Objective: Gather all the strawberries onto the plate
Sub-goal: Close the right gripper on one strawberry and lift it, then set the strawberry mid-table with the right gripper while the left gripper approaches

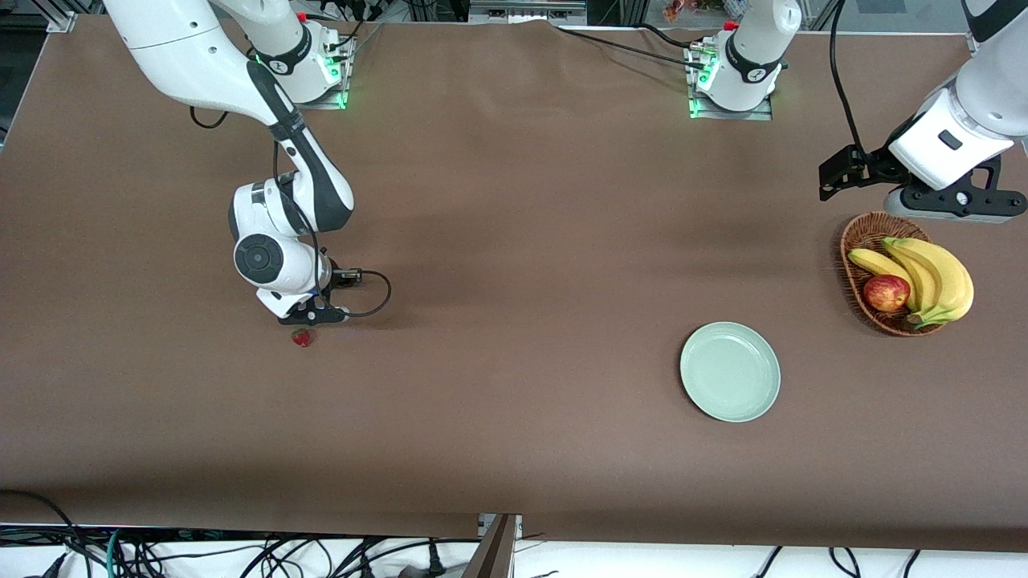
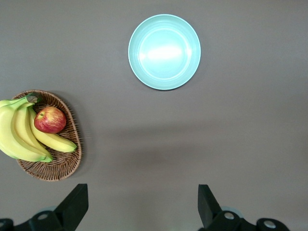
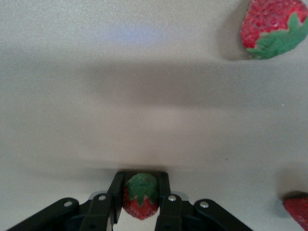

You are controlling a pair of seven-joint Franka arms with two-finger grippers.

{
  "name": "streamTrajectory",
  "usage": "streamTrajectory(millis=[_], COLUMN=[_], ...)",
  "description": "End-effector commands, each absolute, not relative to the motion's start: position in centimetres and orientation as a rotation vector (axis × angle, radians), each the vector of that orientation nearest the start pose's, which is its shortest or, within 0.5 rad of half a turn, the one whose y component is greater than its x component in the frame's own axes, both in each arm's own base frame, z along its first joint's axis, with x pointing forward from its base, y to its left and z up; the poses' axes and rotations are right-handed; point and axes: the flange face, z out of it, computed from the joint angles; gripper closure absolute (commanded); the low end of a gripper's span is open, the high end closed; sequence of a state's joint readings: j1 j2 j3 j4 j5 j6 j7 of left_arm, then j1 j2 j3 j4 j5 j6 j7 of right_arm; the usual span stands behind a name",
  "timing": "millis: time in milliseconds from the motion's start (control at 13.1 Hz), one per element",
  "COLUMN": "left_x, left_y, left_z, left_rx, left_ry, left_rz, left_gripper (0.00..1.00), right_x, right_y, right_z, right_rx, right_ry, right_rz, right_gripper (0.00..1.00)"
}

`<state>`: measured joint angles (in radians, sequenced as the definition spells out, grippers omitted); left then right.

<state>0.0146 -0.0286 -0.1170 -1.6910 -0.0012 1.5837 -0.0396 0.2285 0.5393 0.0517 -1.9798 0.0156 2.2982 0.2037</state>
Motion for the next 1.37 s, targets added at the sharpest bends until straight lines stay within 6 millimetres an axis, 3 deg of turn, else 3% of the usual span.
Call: streamTrajectory(millis=[0, 228, 304, 609, 837, 1065, 1293], left_x=[54.2, 54.6, 54.9, 55.7, 56.1, 57.4, 58.5], left_y=[-5.9, -5.9, -6.0, -5.3, -5.2, -4.9, -3.5], left_z=[58.5, 58.0, 57.7, 57.1, 56.0, 54.6, 51.8], left_rx=[-3.125, -3.126, -3.127, -3.132, -3.131, -3.136, -3.139], left_ry=[0.12, 0.115, 0.115, 0.118, 0.118, 0.109, 0.071], left_rz=[0.141, 0.146, 0.148, 0.153, 0.185, 0.161, 0.224], left_gripper=[0.0, 0.0, 0.0, 0.0, 0.0, 0.0, 0.0], right_x=[56.5, 57.0, 57.2, 56.2, 55.3, 53.5, 51.8], right_y=[17.3, 22.2, 25.0, 40.3, 50.2, 56.7, 60.2], right_z=[18.8, 20.0, 20.1, 19.8, 19.3, 19.2, 18.9], right_rx=[-3.088, -3.017, -3.017, -2.99, -2.872, -2.772, -2.755], right_ry=[-0.017, 0.078, 0.13, 0.372, 0.562, 0.515, 0.419], right_rz=[0.319, 0.279, 0.268, 0.189, 0.069, -0.07, -0.177], right_gripper=[1.0, 1.0, 1.0, 1.0, 1.0, 1.0, 0.93])
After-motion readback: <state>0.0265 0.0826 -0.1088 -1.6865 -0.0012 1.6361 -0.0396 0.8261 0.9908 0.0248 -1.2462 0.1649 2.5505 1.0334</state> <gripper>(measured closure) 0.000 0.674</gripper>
